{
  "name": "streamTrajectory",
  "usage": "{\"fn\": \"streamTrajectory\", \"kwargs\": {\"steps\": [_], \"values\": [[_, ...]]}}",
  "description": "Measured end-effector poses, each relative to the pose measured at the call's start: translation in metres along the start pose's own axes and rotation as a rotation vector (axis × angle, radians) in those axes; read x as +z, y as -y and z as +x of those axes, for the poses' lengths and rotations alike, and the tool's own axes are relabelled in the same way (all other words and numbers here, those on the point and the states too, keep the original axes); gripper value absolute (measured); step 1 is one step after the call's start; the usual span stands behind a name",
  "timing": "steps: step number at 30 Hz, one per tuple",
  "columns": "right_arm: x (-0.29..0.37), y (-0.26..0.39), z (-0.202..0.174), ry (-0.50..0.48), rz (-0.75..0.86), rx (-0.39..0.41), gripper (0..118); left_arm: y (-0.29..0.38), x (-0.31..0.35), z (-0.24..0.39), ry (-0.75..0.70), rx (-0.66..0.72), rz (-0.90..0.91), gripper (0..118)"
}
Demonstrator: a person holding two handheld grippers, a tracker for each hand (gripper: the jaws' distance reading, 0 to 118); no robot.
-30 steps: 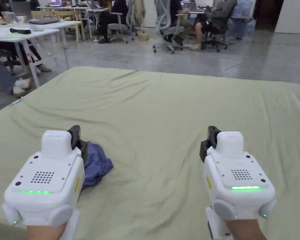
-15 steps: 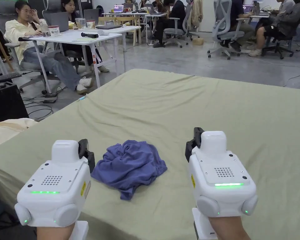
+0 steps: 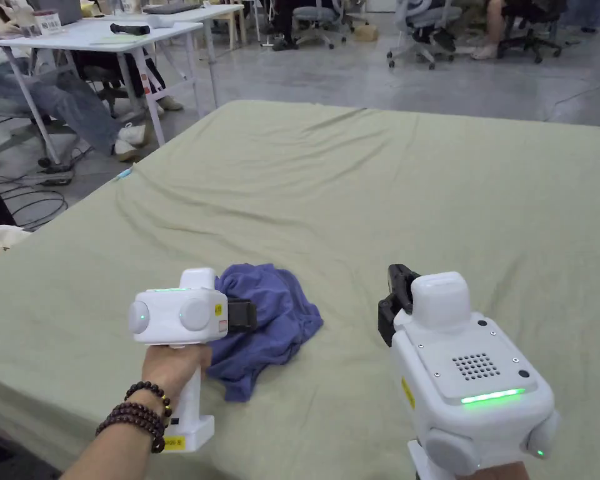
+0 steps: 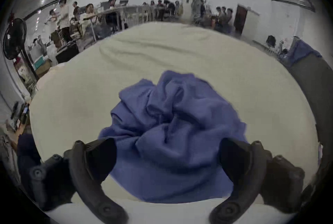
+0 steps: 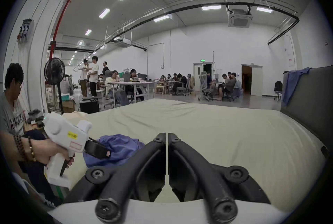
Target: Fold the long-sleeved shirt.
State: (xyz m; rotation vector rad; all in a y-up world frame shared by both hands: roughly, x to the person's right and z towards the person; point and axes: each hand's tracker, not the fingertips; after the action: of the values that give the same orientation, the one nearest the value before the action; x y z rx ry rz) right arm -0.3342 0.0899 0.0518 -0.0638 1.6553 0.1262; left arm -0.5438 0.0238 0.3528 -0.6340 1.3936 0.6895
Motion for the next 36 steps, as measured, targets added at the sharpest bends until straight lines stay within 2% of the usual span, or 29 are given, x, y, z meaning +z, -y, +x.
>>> {"fn": "streamTrajectory", "kwargs": {"steps": [2,3,4,5,8,13,16,20,24,27,31,34,35,36], "values": [[-0.002,0.004,0.006,0.01,-0.01,0.008,0,0.001,-0.015,0.004,-0.029,0.006,-0.046,99],[-0.004,0.006,0.008,0.015,-0.015,0.012,0,-0.002,-0.016,0.004,-0.022,0.006,-0.048,78],[-0.004,0.007,0.01,0.017,-0.019,0.012,0,-0.004,-0.017,0.003,-0.018,0.014,-0.052,37],[-0.005,0.008,0.013,0.018,-0.024,0.011,0,0.003,-0.014,0.009,-0.004,0.024,-0.047,11],[-0.002,0.01,0.02,0.015,-0.032,-0.003,0,-0.005,0.001,0.019,-0.019,-0.006,-0.035,9],[0.022,0.004,0.05,0.056,-0.028,-0.027,0,-0.033,0.076,0.064,0.132,-0.032,0.135,9],[0.045,-0.004,0.078,0.143,-0.001,-0.028,0,-0.059,0.121,0.13,0.237,-0.118,0.242,9],[0.079,-0.013,0.126,0.272,0.034,-0.054,0,-0.065,0.155,0.247,0.406,-0.268,0.308,9],[0.119,-0.015,0.179,0.423,0.033,-0.107,0,-0.031,0.15,0.375,0.615,-0.341,0.264,9],[0.149,-0.011,0.215,0.508,0.013,-0.145,0,0.018,0.117,0.457,0.656,-0.448,0.179,9],[0.174,0.003,0.246,0.61,-0.019,-0.158,0,0.092,0.076,0.511,0.691,-0.434,-0.019,9],[0.177,0.013,0.258,0.629,-0.053,-0.167,0,0.119,0.07,0.525,0.621,-0.473,0.022,10],[0.177,0.015,0.26,0.63,-0.065,-0.168,0,0.117,0.071,0.524,0.6,-0.472,0.034,24],[0.177,0.016,0.261,0.628,-0.074,-0.169,0,0.113,0.072,0.521,0.616,-0.463,0.03,57]]}}
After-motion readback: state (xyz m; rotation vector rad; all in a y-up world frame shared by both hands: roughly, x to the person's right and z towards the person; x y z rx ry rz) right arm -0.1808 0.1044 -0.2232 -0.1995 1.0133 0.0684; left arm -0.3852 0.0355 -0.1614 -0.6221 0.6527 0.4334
